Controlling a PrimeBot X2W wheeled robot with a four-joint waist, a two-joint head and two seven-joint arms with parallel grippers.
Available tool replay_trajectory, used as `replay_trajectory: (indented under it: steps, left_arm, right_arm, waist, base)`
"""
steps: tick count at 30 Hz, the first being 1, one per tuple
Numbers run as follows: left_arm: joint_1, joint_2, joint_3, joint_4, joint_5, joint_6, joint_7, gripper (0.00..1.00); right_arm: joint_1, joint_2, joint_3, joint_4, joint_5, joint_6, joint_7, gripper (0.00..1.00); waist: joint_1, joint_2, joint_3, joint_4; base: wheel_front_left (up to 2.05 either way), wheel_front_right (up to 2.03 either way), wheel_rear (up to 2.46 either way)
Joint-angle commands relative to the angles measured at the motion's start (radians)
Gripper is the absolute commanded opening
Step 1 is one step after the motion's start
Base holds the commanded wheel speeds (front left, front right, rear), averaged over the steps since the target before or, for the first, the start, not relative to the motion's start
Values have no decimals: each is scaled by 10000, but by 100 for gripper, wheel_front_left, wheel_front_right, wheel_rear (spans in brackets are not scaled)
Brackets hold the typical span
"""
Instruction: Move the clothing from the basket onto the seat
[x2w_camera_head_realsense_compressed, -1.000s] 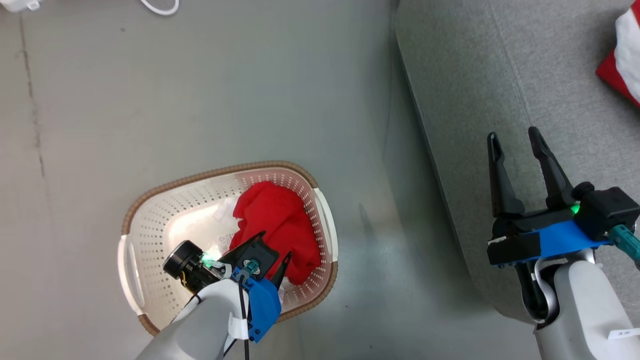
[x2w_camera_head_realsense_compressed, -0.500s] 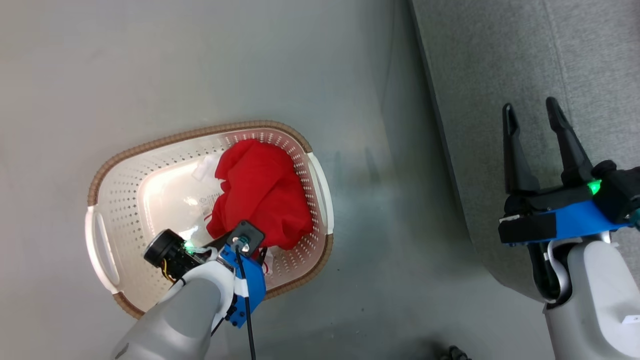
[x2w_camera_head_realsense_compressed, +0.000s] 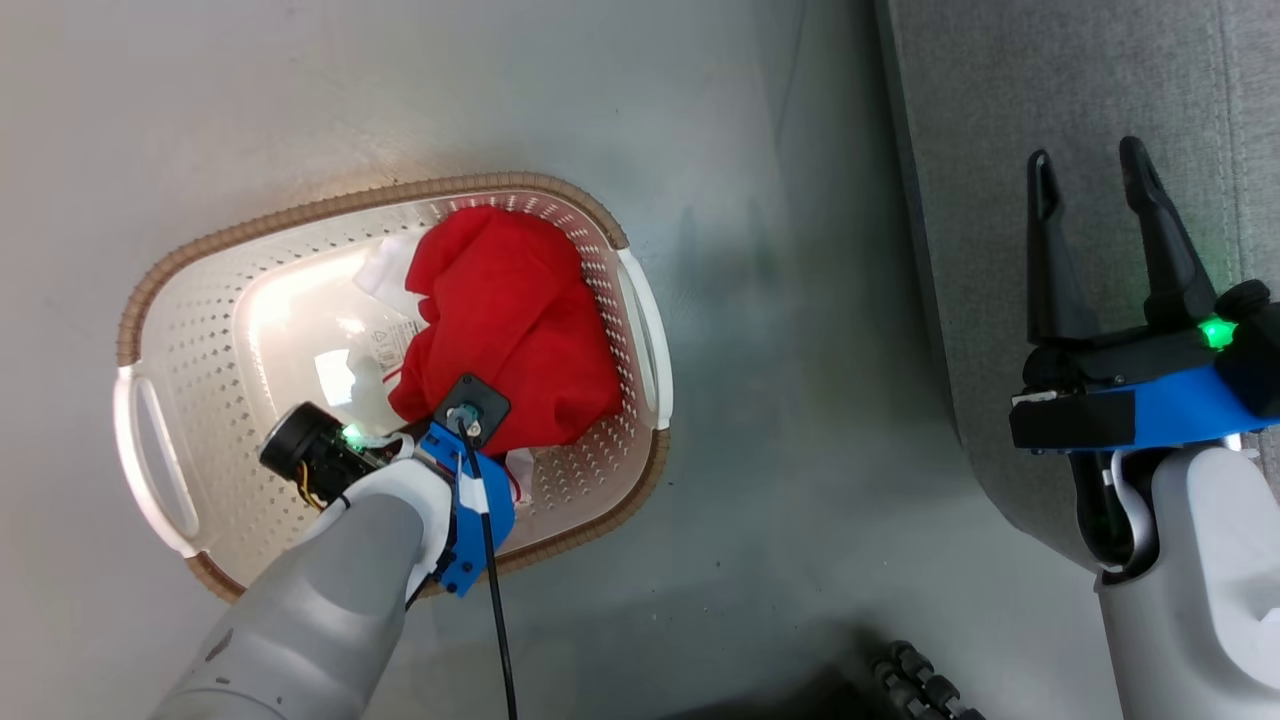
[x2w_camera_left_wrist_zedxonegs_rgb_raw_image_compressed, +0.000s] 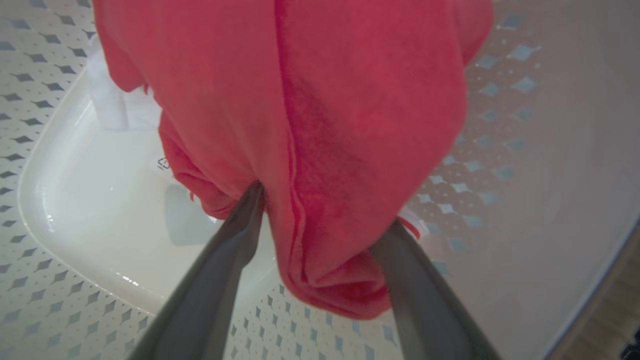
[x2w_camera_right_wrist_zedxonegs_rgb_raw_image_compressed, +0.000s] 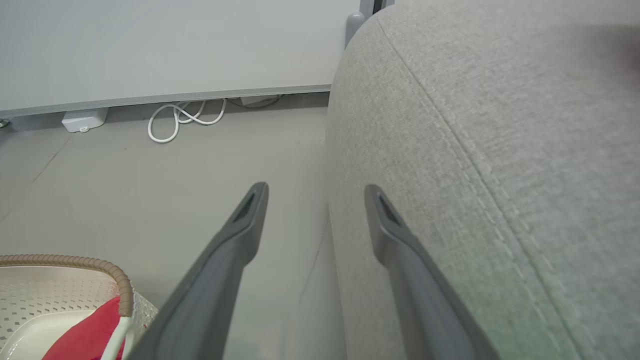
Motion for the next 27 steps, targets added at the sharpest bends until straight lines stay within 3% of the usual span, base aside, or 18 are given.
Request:
replay_trajectory:
  steps: [1,11,12,14,27]
  left_arm:
    - [-273,9,-35,29,-46,-16,43,100]
    - [-741,22,-360,299,62,31,-114,100]
    - [-753,17,-381,316,64,30,-109,57]
    - [-777,3,-431,327,87,28,-211,0]
    - [-759,-270,-515,369,-228,-5,-912,0]
  right_arm:
    - [-180,11,-60,-19,57,1,-34,100]
    - [-225,143,-174,-34,16,13,-1,100]
    - [-234,157,-177,-22,20,13,-1,100]
    - [-253,181,-173,17,25,13,-1,100]
    - [-287,157,-185,93,12,13,-13,100]
  waist:
    - [-1,0,183,-42]
    - [-1,0,596,-133]
    - [-1,0,597,-132]
    - [-1,0,581,-126]
    - [-1,0,106,44]
  base:
    - [0,0,0]
    - [0,0,0]
    - [0,0,0]
    - [0,0,0]
    - [0,0,0]
